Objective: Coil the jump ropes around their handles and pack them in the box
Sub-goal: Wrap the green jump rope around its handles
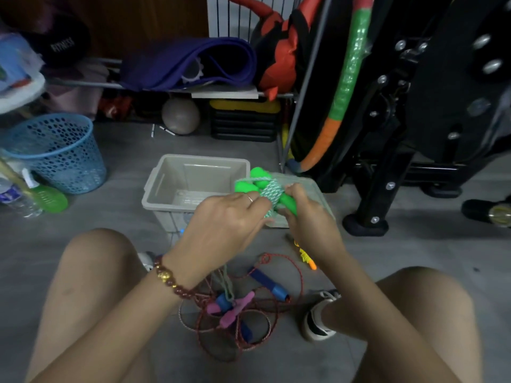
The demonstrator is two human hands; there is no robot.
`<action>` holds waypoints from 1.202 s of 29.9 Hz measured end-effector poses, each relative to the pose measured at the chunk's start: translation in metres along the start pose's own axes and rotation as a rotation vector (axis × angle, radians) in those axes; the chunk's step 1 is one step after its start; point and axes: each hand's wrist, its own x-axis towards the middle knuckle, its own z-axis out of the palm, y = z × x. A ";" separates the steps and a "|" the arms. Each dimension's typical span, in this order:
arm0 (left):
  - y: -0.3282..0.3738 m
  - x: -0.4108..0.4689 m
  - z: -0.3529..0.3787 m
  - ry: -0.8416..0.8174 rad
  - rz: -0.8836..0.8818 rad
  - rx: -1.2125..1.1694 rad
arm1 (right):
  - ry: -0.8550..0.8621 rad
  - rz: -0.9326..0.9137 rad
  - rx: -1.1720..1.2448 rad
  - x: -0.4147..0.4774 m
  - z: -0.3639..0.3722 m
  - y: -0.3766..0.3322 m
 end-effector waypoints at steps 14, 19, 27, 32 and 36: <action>-0.032 -0.006 0.008 -0.121 -0.423 -0.206 | -0.226 -0.480 -0.100 -0.028 0.002 -0.011; -0.036 -0.008 0.011 -0.229 -0.500 -0.332 | -0.250 -0.566 -0.163 -0.031 -0.002 -0.010; -0.050 -0.011 0.020 -0.345 -0.543 -0.773 | -0.460 -0.407 0.166 -0.034 -0.030 -0.011; -0.052 -0.008 0.016 -0.334 -0.549 -1.002 | -0.502 -0.387 0.379 -0.033 -0.045 -0.007; -0.055 -0.009 0.018 -0.308 -0.537 -0.960 | -0.432 -0.452 0.392 -0.030 -0.052 0.001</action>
